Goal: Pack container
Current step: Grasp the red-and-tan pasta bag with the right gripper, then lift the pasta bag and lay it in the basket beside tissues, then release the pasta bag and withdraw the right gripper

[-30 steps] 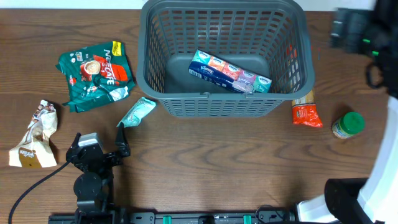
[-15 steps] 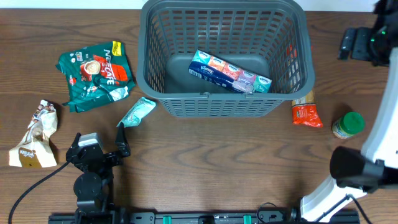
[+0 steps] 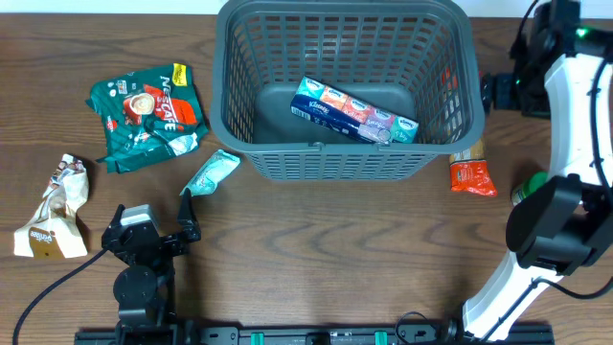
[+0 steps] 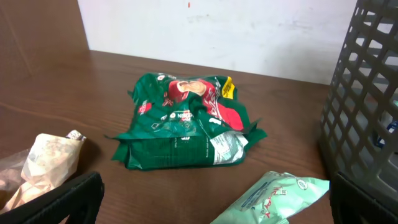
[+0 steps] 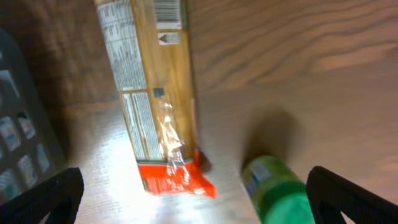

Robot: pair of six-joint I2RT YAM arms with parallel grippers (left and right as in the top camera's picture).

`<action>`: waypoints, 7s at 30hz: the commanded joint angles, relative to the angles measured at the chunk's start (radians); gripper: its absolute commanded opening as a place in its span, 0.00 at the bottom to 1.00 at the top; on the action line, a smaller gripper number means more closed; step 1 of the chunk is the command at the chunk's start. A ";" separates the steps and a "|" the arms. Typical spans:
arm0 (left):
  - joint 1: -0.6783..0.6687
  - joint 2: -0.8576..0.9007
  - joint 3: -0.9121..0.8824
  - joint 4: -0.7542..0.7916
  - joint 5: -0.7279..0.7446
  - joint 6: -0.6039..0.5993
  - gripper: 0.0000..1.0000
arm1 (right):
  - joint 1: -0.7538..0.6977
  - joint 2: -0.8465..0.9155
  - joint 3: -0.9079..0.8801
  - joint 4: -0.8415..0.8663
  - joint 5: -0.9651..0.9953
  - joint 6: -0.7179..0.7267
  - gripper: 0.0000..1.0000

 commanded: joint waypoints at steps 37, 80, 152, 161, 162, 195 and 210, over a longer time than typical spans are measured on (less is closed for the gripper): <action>0.006 -0.001 -0.019 -0.028 -0.012 0.002 0.99 | -0.026 0.008 -0.387 0.420 -0.183 -0.214 0.99; 0.006 -0.001 -0.019 -0.028 -0.012 0.002 0.99 | 0.028 0.127 -0.385 0.502 0.003 -0.034 0.01; 0.006 -0.001 -0.019 -0.028 -0.012 0.002 0.99 | 0.595 -0.539 -0.059 0.165 -0.245 -0.650 0.01; 0.006 -0.001 -0.019 -0.028 -0.012 0.002 0.99 | 0.594 -0.474 -0.061 0.164 -0.275 -0.681 0.01; 0.006 -0.001 -0.019 -0.028 -0.012 0.002 0.99 | 0.592 -0.468 -0.061 0.164 -0.282 -0.688 0.01; 0.006 -0.001 -0.019 -0.028 -0.012 0.002 0.99 | 0.550 -0.188 -0.063 0.087 -0.412 -0.740 0.01; 0.006 -0.001 -0.019 -0.028 -0.012 0.002 0.99 | 0.549 -0.195 -0.062 0.104 -0.410 -0.678 0.99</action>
